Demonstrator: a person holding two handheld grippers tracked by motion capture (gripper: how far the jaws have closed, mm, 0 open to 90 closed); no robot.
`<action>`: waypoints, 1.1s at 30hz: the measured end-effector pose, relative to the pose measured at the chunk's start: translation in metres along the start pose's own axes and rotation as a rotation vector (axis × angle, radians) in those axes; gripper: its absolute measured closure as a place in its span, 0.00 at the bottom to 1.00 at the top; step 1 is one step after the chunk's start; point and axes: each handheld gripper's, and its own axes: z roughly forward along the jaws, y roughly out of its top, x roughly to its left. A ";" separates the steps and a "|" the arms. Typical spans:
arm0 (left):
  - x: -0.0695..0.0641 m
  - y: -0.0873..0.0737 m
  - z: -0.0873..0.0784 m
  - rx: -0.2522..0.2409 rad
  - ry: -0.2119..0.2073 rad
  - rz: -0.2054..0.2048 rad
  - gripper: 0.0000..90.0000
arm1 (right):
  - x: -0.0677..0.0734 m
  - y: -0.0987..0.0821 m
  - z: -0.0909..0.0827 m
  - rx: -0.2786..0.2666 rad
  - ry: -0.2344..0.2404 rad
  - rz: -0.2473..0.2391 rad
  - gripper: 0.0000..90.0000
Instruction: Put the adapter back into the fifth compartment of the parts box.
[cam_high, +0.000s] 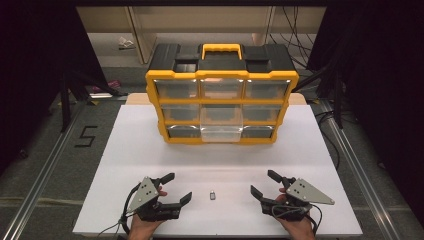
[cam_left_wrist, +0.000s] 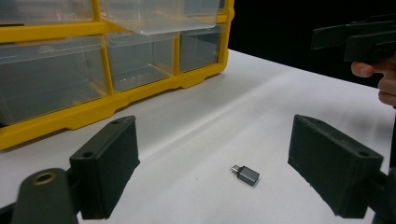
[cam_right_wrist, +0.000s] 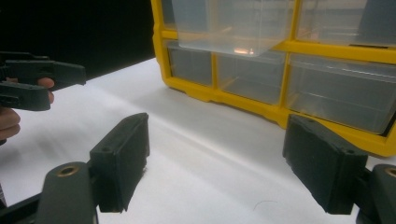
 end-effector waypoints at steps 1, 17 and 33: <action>0.000 0.000 0.000 -0.002 0.001 0.000 0.18 | 0.000 0.000 0.000 0.002 0.000 -0.001 0.26; -0.001 0.000 -0.001 -0.009 -0.001 0.001 0.18 | 0.006 0.007 0.002 0.006 0.009 -0.016 0.26; -0.001 0.000 -0.002 -0.013 0.002 0.006 0.18 | 0.024 0.022 0.014 0.084 0.027 -0.092 0.27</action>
